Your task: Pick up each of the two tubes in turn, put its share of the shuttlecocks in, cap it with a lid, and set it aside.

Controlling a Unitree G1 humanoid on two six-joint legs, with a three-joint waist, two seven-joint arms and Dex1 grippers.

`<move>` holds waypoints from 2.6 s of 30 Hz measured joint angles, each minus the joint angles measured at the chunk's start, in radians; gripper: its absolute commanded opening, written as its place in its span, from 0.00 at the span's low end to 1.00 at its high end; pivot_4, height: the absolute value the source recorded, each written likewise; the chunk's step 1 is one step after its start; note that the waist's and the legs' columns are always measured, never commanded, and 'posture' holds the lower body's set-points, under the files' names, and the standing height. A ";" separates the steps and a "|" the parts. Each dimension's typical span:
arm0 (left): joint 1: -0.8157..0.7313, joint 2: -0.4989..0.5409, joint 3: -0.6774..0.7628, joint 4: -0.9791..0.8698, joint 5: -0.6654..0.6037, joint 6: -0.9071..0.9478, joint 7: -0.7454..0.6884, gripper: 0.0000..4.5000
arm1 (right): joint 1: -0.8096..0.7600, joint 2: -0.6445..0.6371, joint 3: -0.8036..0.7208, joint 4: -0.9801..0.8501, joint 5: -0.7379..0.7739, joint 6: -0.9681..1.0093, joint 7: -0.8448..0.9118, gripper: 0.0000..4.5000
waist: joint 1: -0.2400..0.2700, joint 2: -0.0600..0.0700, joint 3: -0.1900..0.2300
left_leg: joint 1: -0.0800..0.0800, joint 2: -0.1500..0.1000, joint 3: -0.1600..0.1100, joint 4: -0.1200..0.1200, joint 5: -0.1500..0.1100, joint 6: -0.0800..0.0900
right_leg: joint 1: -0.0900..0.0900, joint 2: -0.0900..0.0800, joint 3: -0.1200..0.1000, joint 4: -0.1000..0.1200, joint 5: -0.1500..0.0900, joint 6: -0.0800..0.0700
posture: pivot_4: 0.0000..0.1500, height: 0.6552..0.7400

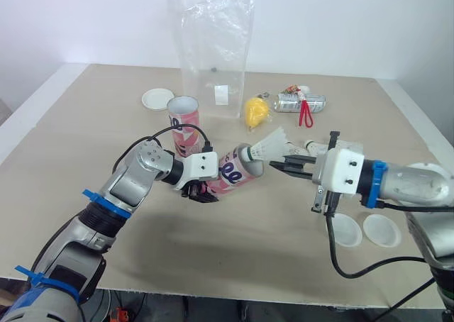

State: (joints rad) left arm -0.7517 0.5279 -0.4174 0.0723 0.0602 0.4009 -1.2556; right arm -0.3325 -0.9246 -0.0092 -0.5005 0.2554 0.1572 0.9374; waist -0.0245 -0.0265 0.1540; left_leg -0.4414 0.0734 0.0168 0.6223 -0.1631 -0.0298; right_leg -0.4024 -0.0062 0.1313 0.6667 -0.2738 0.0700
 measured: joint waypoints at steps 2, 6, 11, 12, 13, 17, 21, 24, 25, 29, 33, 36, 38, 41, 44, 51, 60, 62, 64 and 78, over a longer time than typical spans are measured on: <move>0.004 0.001 -0.001 -0.014 0.000 0.013 0.004 0.65 | -0.033 0.002 0.020 0.022 -0.012 -0.021 0.022 0.01 | 0.000 0.000 0.000 | 0.000 0.000 0.000 0.000 0.000 0.000 | 0.000 0.000 0.000 0.000 0.000 0.000 | 1.00 1.00; 0.015 0.002 0.000 -0.031 0.000 0.023 0.014 0.65 | -0.085 0.003 0.026 0.037 -0.015 -0.036 0.053 0.22 | 0.000 0.000 0.000 | 0.000 0.000 -0.001 -0.001 0.000 0.000 | 0.000 0.000 -0.001 0.000 0.000 0.000 | 1.00 1.00; 0.020 0.003 0.000 -0.044 -0.001 0.037 0.023 0.65 | -0.109 0.008 0.027 0.034 0.055 0.003 0.091 0.73 | 0.001 0.000 0.000 | 0.000 0.000 -0.001 -0.001 0.000 0.000 | 0.000 0.000 -0.001 0.000 0.000 0.000 | 1.00 1.00; 0.021 0.003 0.000 -0.045 -0.002 0.037 0.025 0.65 | -0.108 0.008 0.021 0.029 0.081 0.019 0.096 0.83 | 0.001 0.000 0.000 | 0.000 0.000 -0.001 -0.001 0.000 0.000 | 0.000 0.000 -0.001 0.000 0.000 0.000 | 1.00 1.00; 0.021 0.003 0.000 -0.045 -0.002 0.037 0.026 0.65 | -0.105 0.008 0.008 0.024 0.107 0.036 0.100 0.92 | 0.001 0.000 0.000 | 0.000 0.000 -0.001 -0.001 0.000 0.000 | 0.000 0.000 -0.001 0.000 0.000 0.000 | 1.00 1.00; 0.023 0.004 0.000 -0.045 -0.003 0.035 0.028 0.65 | -0.059 0.059 -0.113 -0.016 0.277 0.202 0.010 0.99 | 0.001 0.000 0.000 | 0.000 0.000 -0.002 -0.001 0.000 0.000 | 0.001 0.000 -0.001 0.000 0.001 0.000 | 1.00 1.00; 0.024 0.007 0.001 -0.043 -0.004 0.032 0.029 0.65 | 0.034 0.141 -0.248 0.016 0.375 0.398 -0.187 0.99 | 0.001 0.000 0.000 | 0.000 0.000 -0.003 -0.001 0.000 0.000 | 0.002 0.000 -0.001 0.001 0.002 -0.001 | 1.00 1.00; 0.024 0.021 0.002 -0.043 -0.006 0.031 0.025 0.65 | 0.108 0.290 -0.263 0.052 0.371 0.500 -0.377 0.99 | 0.000 0.000 0.000 | 0.001 0.000 -0.003 -0.001 0.000 0.000 | 0.000 0.001 -0.001 0.002 0.001 -0.001 | 1.00 1.00; 0.024 0.024 0.002 -0.043 -0.007 0.031 0.024 0.65 | 0.114 0.319 -0.256 0.054 0.368 0.516 -0.412 0.99 | -0.003 0.001 0.000 | 0.001 0.000 -0.003 -0.001 0.000 0.000 | 0.000 0.001 -0.001 0.003 0.001 -0.001 | 1.00 1.00; 0.024 0.032 0.002 -0.045 -0.015 0.033 0.024 0.65 | 0.112 0.459 -0.157 0.060 0.319 0.580 -0.581 0.99 | -0.009 0.002 0.000 | 0.001 0.000 -0.004 -0.001 0.000 0.000 | -0.002 0.002 -0.001 0.007 0.000 -0.001 | 1.00 1.00; 0.025 0.039 0.000 -0.053 -0.022 0.041 0.024 0.65 | 0.065 0.530 -0.081 0.140 0.235 0.580 -0.662 0.99 | -0.015 0.002 0.000 | 0.001 0.000 -0.003 0.000 0.000 0.000 | -0.002 0.002 0.000 0.007 0.000 0.000 | 1.00 1.00; 0.027 0.043 0.000 -0.058 -0.022 0.044 0.024 0.65 | 0.045 0.544 -0.074 0.190 0.206 0.573 -0.678 0.99 | -0.016 0.002 0.000 | 0.000 0.000 -0.003 -0.001 0.000 0.000 | -0.002 0.002 -0.001 0.007 -0.001 -0.001 | 1.00 1.00; 0.029 0.045 0.000 -0.063 -0.022 0.046 0.026 0.65 | 0.026 0.550 -0.075 0.234 0.187 0.562 -0.683 0.99 | -0.017 0.002 0.000 | 0.000 0.000 -0.004 -0.001 0.000 0.000 | -0.002 0.002 -0.001 0.008 -0.001 -0.001 | 1.00 1.00; 0.030 0.046 0.000 -0.065 -0.022 0.049 0.027 0.65 | 0.001 0.550 -0.076 0.280 0.171 0.545 -0.677 0.99 | -0.018 0.002 0.000 | 0.000 0.000 -0.004 -0.001 0.000 0.000 | -0.002 0.002 -0.001 0.008 -0.001 -0.001 | 1.00 1.00; 0.031 0.050 0.000 -0.066 -0.021 0.049 0.029 0.65 | -0.035 0.576 -0.081 0.333 0.170 0.540 -0.676 0.99 | -0.021 0.002 0.000 | 0.001 0.000 -0.004 -0.001 0.000 0.000 | -0.002 0.002 -0.001 0.009 -0.001 -0.001 | 1.00 1.00; 0.039 0.051 -0.002 -0.073 -0.019 0.043 0.042 0.65 | -0.148 0.637 -0.082 0.480 0.143 0.529 -0.706 0.99 | -0.022 0.002 0.001 | 0.001 0.000 -0.004 0.000 0.001 0.000 | -0.002 0.002 0.000 0.011 -0.001 -0.001 | 1.00 1.00; 0.047 0.053 0.000 -0.083 -0.019 0.044 0.054 0.65 | -0.187 0.670 -0.086 0.584 0.070 0.492 -0.772 0.59 | -0.023 0.002 0.001 | 0.001 0.000 -0.004 0.000 0.001 0.000 | -0.002 0.002 -0.001 0.011 -0.001 -0.001 | 1.00 1.00; 0.048 0.053 0.000 -0.084 -0.020 0.044 0.055 0.65 | -0.191 0.670 -0.085 0.587 0.054 0.482 -0.772 0.34 | -0.023 0.002 0.001 | 0.002 0.000 -0.004 0.000 0.001 0.000 | -0.002 0.002 -0.001 0.011 -0.001 -0.001 | 1.00 1.00; 0.048 0.053 0.000 -0.083 -0.020 0.044 0.056 0.65 | -0.200 0.670 -0.084 0.600 0.045 0.475 -0.773 0.19 | -0.023 0.002 0.001 | 0.002 0.000 -0.004 0.000 0.001 0.000 | -0.002 0.002 -0.001 0.011 -0.001 -0.001 | 1.00 1.00; 0.048 0.049 -0.001 -0.079 -0.019 0.035 0.066 0.65 | -0.244 0.706 -0.035 0.624 -0.031 0.468 -0.780 0.03 | -0.022 0.002 0.001 | 0.001 -0.001 -0.004 0.000 0.001 0.000 | -0.002 0.002 0.000 0.011 -0.001 -0.001 | 1.00 1.00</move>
State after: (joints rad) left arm -0.7036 0.5771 -0.4183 -0.0066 0.0416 0.4364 -1.1892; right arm -0.5762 -0.2185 -0.0444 0.1235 0.2246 0.6255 0.1569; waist -0.0464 -0.0241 0.1547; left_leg -0.4400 0.0725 0.0130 0.6221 -0.1622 -0.0296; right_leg -0.4047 -0.0042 0.1312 0.6780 -0.2751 0.0691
